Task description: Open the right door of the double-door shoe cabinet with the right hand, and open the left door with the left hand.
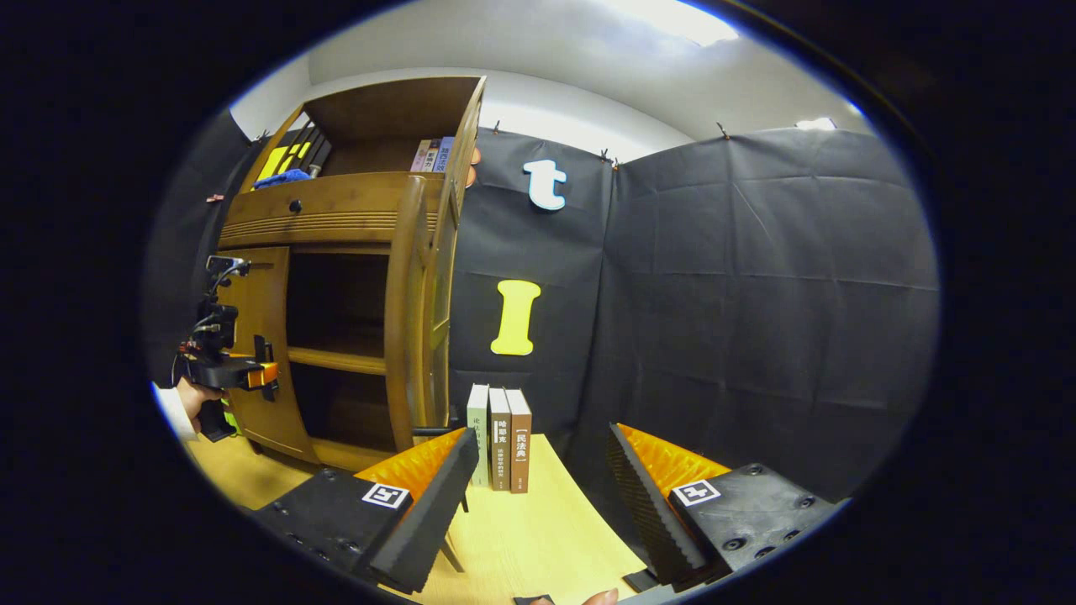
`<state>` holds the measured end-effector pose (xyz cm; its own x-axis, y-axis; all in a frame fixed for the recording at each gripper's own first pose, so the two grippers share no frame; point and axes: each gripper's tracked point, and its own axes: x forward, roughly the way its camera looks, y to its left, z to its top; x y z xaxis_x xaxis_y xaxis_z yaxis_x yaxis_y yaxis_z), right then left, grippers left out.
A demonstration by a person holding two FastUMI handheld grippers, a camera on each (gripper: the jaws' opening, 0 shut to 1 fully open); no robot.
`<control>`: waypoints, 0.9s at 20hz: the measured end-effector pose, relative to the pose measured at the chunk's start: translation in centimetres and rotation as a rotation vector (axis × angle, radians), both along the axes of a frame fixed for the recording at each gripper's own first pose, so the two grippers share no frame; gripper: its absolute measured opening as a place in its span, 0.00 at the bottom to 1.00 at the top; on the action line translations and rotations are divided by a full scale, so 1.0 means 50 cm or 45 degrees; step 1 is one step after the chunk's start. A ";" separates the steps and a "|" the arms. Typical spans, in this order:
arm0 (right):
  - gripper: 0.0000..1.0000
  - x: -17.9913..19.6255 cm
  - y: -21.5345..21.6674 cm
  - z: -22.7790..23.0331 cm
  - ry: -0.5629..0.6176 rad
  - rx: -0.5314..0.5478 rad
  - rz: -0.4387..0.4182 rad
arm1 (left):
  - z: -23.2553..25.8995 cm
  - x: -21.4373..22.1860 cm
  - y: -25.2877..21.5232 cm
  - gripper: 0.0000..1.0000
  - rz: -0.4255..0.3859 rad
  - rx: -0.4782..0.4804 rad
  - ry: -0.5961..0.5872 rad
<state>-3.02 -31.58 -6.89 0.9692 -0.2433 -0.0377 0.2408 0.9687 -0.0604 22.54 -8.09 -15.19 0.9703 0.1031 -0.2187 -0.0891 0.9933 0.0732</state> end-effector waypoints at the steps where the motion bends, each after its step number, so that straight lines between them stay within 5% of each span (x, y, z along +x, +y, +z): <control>1: 0.98 0.001 -0.006 -0.002 -0.001 0.007 -0.009 | -0.005 0.008 0.007 0.66 0.012 -0.004 0.002; 6: 0.97 0.001 -0.009 -0.006 0.014 -0.001 -0.024 | -0.027 0.022 0.007 0.37 0.018 -0.037 0.024; 18: 0.98 -0.061 0.111 0.031 -0.028 -0.019 0.043 | -0.010 -0.168 0.051 0.31 0.006 -0.064 0.047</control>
